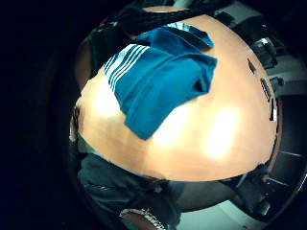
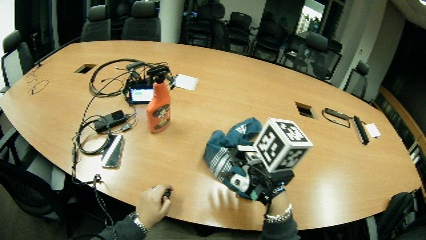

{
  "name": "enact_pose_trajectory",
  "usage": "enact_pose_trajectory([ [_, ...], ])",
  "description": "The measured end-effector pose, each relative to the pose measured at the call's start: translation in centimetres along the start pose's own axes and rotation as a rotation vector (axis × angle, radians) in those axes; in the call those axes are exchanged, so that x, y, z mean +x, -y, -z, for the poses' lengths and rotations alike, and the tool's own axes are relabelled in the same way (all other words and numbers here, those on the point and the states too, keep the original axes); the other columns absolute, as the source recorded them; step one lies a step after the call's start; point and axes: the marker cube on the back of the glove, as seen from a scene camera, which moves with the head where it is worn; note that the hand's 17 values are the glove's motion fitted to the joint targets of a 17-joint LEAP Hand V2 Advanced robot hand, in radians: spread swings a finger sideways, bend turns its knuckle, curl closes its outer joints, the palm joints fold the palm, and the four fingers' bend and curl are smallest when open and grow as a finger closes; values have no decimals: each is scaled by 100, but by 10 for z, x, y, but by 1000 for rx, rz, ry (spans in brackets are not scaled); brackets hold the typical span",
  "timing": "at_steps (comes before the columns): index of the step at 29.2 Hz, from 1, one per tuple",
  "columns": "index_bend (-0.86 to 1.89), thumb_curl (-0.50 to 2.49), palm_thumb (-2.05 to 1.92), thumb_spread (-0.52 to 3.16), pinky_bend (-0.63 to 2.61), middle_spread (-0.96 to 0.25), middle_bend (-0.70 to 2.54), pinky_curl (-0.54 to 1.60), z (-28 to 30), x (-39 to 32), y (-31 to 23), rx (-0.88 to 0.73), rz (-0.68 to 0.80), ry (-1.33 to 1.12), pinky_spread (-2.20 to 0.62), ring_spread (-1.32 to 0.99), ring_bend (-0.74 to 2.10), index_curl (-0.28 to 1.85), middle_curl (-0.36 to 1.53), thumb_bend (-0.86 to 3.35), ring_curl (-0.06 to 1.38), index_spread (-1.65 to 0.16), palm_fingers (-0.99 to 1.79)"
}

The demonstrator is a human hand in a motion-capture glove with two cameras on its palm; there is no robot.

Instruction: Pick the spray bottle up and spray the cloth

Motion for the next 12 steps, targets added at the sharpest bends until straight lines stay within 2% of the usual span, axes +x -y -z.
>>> enact_pose_trajectory([
  [12,17,36,62,128,27,-3,16,34,7,12,7,-15,-36,-67,26,1,19,38,34,-2,29,-39,47],
])
